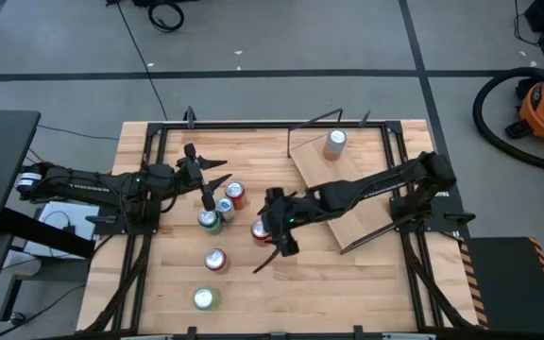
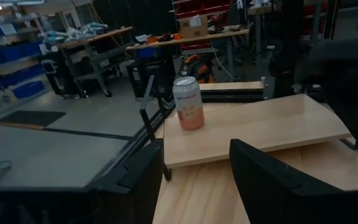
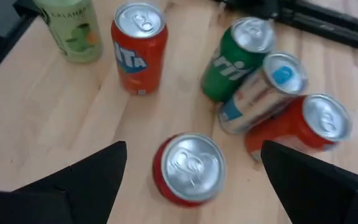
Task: Place canned beverage on shelf
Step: Put the red soda can on the shelf, aligned with the other white-and-orange soda can
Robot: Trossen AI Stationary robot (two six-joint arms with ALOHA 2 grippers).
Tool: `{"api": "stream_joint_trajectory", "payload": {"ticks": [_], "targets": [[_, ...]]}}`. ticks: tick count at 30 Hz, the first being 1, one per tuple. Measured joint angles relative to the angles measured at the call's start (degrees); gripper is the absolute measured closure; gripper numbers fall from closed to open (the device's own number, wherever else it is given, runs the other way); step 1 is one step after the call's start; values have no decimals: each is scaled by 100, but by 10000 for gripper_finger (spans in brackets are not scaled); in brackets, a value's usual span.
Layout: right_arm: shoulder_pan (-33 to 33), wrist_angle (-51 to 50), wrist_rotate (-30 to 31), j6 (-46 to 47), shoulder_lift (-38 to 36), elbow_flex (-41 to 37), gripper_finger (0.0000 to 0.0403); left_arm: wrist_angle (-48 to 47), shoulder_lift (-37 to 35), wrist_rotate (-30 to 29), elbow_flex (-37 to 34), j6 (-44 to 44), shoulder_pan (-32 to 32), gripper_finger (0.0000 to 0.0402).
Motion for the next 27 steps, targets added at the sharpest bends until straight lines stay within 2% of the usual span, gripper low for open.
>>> {"api": "stream_joint_trajectory", "payload": {"ticks": [11,16,27], "targets": [[48,-5,-26,-184,775,903,21,-462,-221,-2,48,-236,-138,207],[48,182,-135,-416,855,927,21,-1417,-400,-24,439,-475,-138,207],[-171,420,-672,-629,845,774,21,-1583,-448,-24,472,-669,-138,207]]}}
